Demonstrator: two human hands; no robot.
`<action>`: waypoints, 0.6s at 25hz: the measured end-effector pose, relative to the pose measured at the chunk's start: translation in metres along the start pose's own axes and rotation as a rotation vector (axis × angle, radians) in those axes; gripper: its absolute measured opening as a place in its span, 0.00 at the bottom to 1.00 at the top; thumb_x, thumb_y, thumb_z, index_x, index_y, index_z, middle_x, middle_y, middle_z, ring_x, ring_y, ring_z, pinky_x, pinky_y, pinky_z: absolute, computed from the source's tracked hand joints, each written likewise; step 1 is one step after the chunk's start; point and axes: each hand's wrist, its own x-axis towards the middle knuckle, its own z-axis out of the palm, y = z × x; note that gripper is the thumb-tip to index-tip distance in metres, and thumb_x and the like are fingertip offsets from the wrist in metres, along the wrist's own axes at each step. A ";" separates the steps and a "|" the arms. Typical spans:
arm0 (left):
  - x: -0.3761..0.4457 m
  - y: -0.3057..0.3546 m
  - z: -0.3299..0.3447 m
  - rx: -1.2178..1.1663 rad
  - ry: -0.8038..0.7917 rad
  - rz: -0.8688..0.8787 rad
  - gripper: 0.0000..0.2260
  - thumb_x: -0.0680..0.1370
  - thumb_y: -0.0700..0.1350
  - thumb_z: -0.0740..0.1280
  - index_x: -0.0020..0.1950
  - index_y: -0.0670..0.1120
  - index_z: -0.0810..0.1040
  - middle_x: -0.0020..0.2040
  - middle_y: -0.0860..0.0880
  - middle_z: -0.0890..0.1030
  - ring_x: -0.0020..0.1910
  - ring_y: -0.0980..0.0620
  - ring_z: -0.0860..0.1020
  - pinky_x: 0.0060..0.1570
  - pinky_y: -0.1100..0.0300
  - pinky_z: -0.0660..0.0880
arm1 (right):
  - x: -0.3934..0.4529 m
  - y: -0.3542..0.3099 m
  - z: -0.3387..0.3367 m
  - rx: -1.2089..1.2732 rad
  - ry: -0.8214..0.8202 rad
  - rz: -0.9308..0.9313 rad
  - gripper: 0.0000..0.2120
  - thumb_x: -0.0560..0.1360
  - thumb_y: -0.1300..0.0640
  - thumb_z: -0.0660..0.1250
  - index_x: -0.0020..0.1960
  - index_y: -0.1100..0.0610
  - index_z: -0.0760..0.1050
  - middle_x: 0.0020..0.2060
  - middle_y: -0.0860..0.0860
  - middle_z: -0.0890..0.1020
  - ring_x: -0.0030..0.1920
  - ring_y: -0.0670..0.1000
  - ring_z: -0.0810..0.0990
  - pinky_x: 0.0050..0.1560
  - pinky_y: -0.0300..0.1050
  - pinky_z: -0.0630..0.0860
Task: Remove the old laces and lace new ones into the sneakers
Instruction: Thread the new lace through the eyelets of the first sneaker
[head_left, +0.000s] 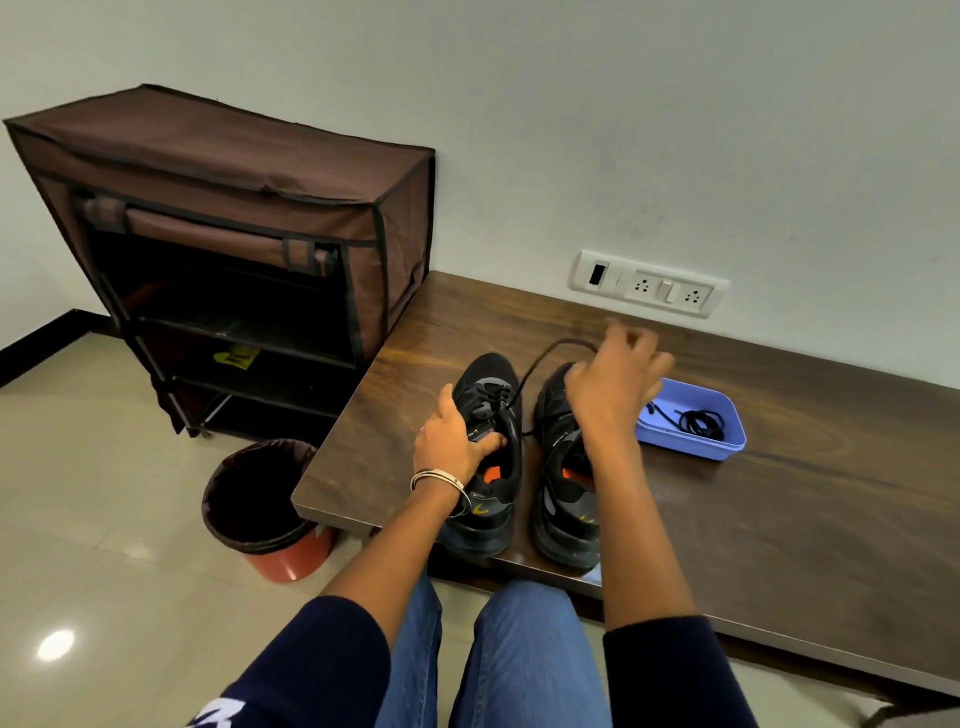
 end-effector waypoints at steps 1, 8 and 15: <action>0.001 0.000 0.000 0.010 0.010 0.001 0.44 0.70 0.57 0.73 0.76 0.44 0.54 0.65 0.42 0.75 0.63 0.41 0.74 0.58 0.50 0.71 | -0.008 0.000 0.013 -0.021 -0.081 -0.093 0.28 0.73 0.65 0.63 0.71 0.52 0.67 0.70 0.54 0.64 0.65 0.60 0.61 0.59 0.54 0.64; 0.003 -0.002 0.002 0.030 0.024 -0.018 0.38 0.70 0.58 0.72 0.73 0.44 0.60 0.64 0.44 0.76 0.62 0.42 0.75 0.56 0.51 0.71 | -0.030 0.015 0.081 -0.240 -0.364 -0.279 0.11 0.77 0.60 0.63 0.58 0.55 0.79 0.52 0.55 0.81 0.60 0.60 0.71 0.57 0.54 0.66; 0.000 0.000 0.001 0.028 0.059 -0.053 0.30 0.69 0.59 0.73 0.64 0.46 0.68 0.58 0.45 0.78 0.56 0.43 0.78 0.52 0.52 0.74 | -0.012 0.015 0.040 0.281 -0.102 -0.048 0.09 0.77 0.63 0.64 0.48 0.63 0.84 0.44 0.58 0.85 0.48 0.57 0.81 0.44 0.41 0.69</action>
